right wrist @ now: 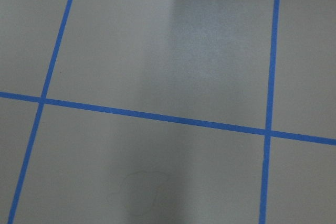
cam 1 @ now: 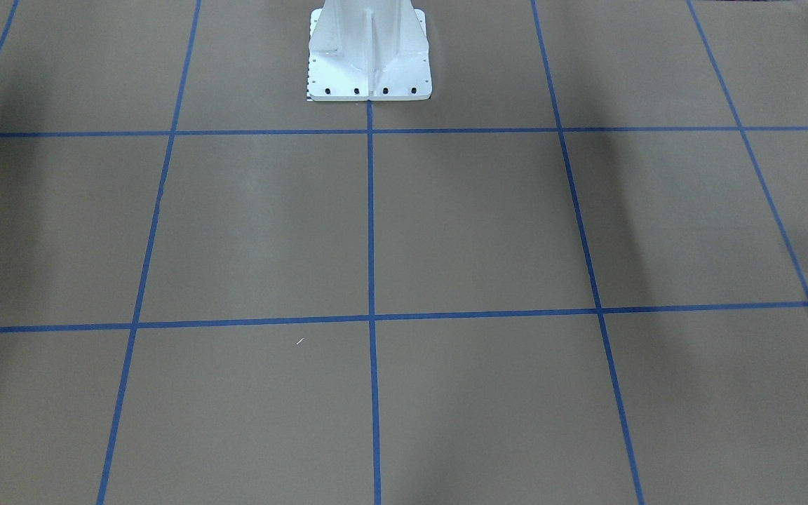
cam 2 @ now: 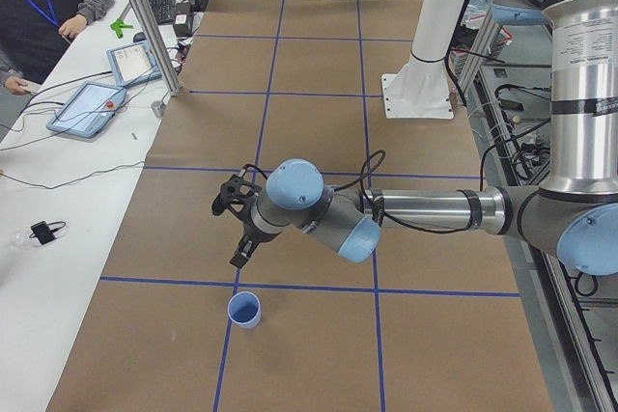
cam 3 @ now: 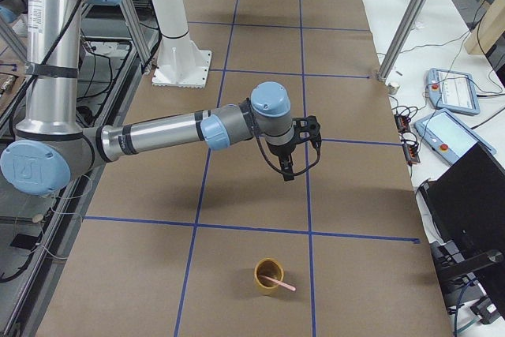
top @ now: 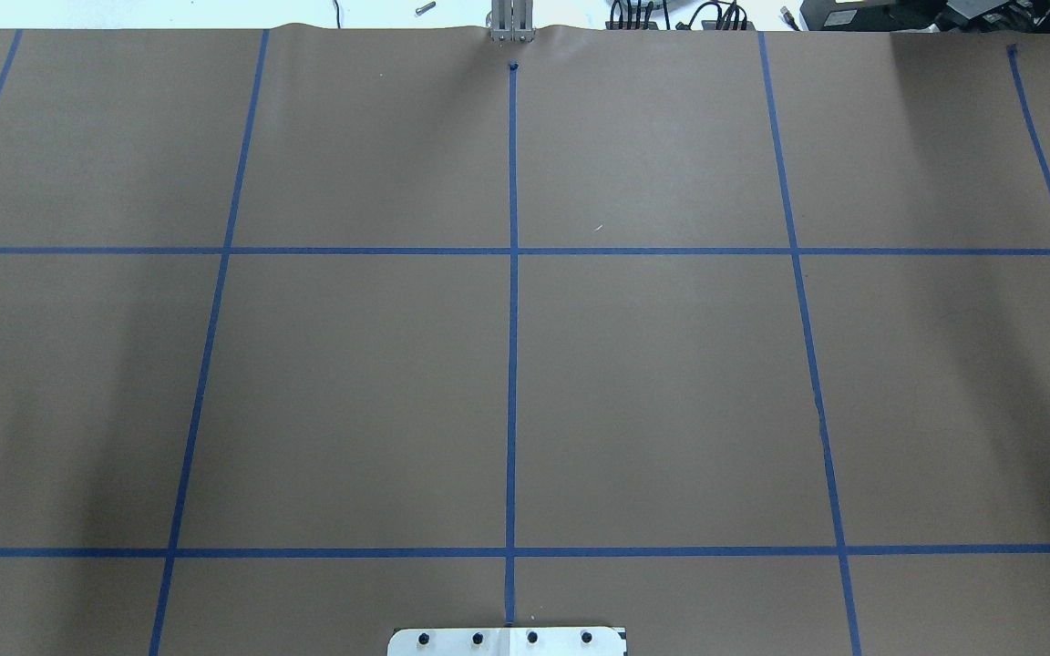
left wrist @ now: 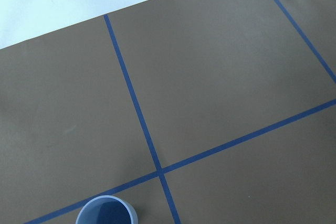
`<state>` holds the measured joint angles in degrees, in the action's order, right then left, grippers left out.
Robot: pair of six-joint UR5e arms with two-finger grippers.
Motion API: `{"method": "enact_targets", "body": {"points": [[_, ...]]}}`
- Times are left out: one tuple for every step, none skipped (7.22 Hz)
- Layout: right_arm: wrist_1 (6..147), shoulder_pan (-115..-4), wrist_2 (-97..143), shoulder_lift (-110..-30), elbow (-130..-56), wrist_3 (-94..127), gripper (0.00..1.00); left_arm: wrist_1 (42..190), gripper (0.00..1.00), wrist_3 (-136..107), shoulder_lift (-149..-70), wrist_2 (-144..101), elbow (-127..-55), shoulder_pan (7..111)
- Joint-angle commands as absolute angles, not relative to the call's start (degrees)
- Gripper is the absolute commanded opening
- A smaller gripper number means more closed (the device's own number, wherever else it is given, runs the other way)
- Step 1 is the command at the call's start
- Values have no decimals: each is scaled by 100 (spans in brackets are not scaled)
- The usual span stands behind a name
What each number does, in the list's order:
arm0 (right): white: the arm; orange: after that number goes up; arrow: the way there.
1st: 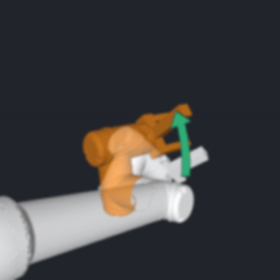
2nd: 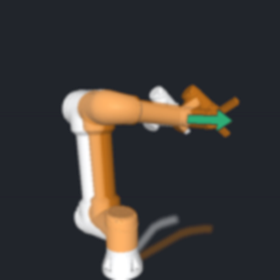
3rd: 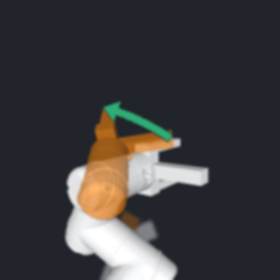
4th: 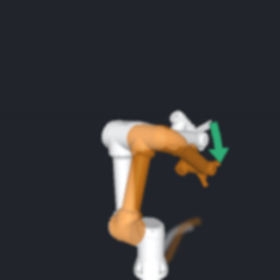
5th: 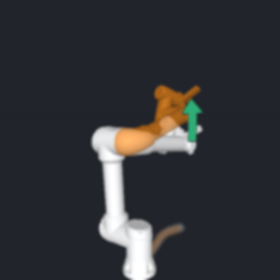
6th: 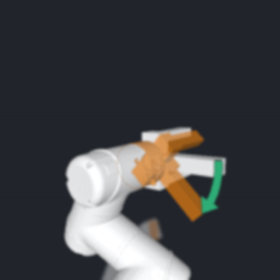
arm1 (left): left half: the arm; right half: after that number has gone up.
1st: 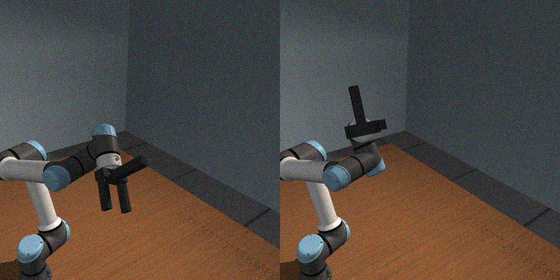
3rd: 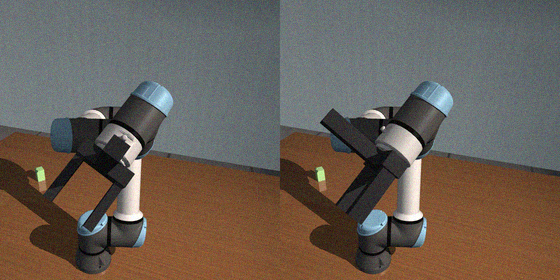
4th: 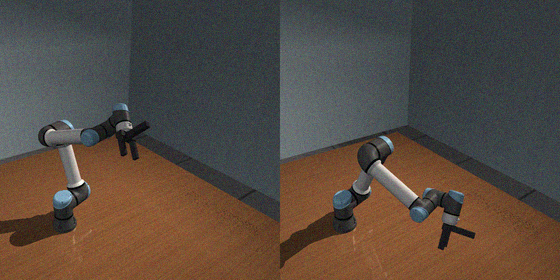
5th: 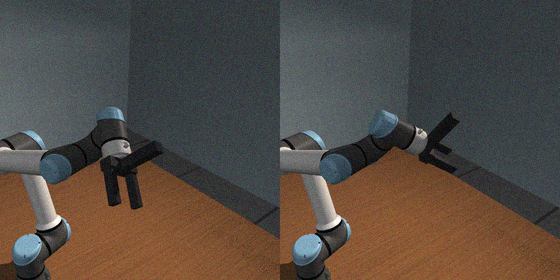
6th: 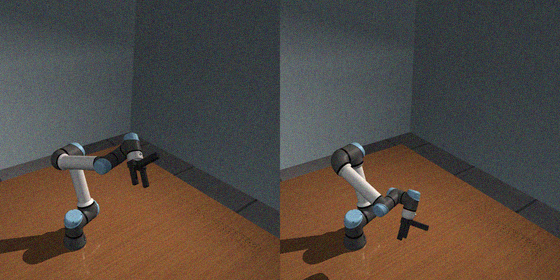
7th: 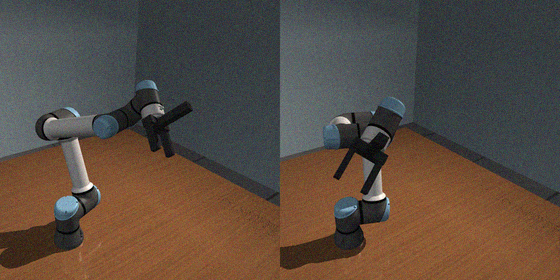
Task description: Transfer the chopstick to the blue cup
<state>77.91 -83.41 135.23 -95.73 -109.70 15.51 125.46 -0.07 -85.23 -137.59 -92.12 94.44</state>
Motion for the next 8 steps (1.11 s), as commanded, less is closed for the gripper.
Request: {"method": "enact_targets", "body": {"points": [[7717,-8060,13386,-9387,-10951,1916,100,13104,98,26,-9154,-13152,-7750,9439],[7717,-8051,13394,-9395,-10960,1916,100,13113,98,26,-9419,-12974,-7091,9422],[7708,-8042,13403,-9396,-10951,1916,100,13348,98,79,-9465,-12677,-6745,9413],[7717,-8042,13395,-9396,-10942,1916,100,13403,98,44,-9466,-12613,-6541,9239],[7717,-8042,13412,-9396,-10951,1916,100,13403,98,18,-9466,-12586,-6443,9089],[7717,-8042,13395,-9396,-10942,1916,100,13429,98,-278,-9466,-12586,-6338,8888],[7708,-8042,13386,-9396,-10942,1916,100,13534,98,-455,-9466,-12586,-6293,8694],[7708,-8042,13394,-9396,-10942,1916,100,13561,98,-509,-9475,-12577,-6223,8597]]}}
